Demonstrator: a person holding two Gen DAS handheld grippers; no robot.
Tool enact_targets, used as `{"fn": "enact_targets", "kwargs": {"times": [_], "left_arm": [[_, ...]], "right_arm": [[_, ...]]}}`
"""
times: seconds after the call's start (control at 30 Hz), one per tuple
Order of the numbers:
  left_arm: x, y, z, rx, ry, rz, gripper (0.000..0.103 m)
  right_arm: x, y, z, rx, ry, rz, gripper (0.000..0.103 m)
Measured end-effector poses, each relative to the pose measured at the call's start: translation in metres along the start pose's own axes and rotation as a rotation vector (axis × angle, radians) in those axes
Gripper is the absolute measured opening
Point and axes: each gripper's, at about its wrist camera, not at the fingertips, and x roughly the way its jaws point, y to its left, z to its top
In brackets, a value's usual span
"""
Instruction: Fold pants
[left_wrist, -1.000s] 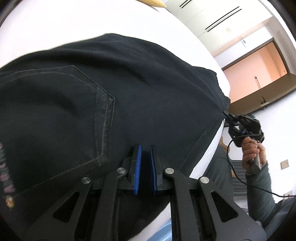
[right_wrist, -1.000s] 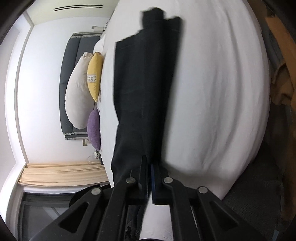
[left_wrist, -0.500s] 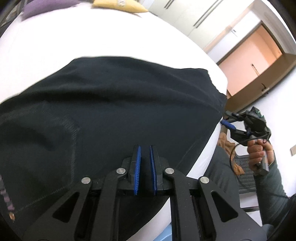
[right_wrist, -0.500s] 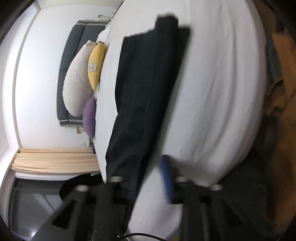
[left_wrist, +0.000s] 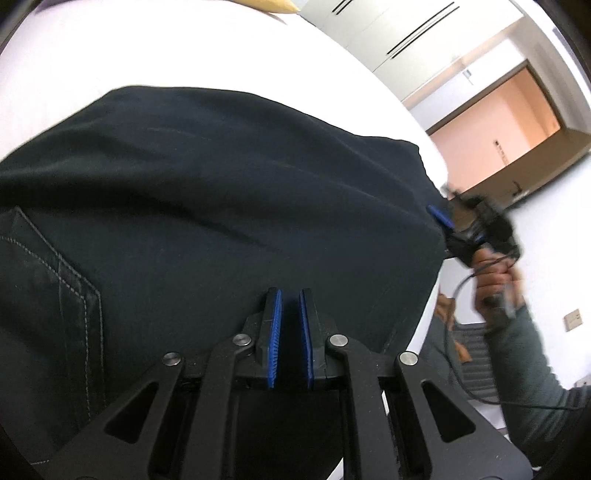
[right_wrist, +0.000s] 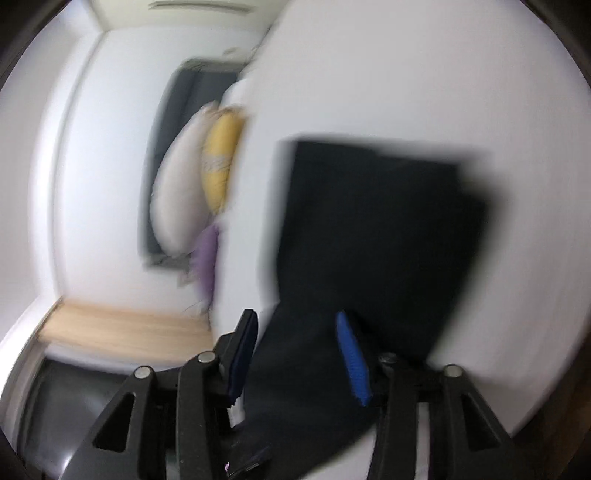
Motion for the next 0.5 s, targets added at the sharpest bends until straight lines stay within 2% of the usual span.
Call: {"fn": "enact_targets", "kwargs": {"times": [0.03,0.1,0.13,0.17,0.2,0.23,0.33,0.43,0.5], "left_arm": [[0.0,0.003,-0.001,-0.006,-0.001,-0.013,0.01],[-0.001,0.011,-0.002,-0.035,-0.003,-0.055,0.01],[-0.005,0.017,-0.005,-0.055,-0.007,-0.072,0.01],[-0.012,0.024,-0.012,-0.067,-0.012,-0.083,0.01],[-0.015,0.03,-0.014,-0.07,-0.017,-0.089,0.01],[-0.018,0.032,-0.016,-0.066,-0.023,-0.09,0.01],[-0.027,0.038,-0.023,-0.077,-0.042,-0.086,0.01],[-0.043,0.049,-0.031,-0.092,-0.068,-0.081,0.01],[-0.054,0.051,-0.035,-0.095,-0.094,-0.034,0.01]], "right_arm": [[-0.011,-0.012,0.006,0.009,-0.04,0.008,0.022],[-0.042,-0.03,0.015,0.059,-0.161,0.002,0.021],[-0.062,-0.039,0.017,0.101,-0.215,0.045,0.027],[-0.082,-0.04,0.016,0.111,-0.278,0.007,0.038],[-0.092,-0.039,0.016,0.101,-0.305,-0.024,0.057],[-0.103,-0.035,0.013,0.076,-0.327,-0.027,0.061],[-0.104,-0.025,0.005,0.041,-0.273,0.029,0.061],[-0.09,-0.022,0.002,0.034,-0.236,0.03,0.061],[-0.079,-0.023,0.001,0.058,-0.223,0.014,0.061]]}}
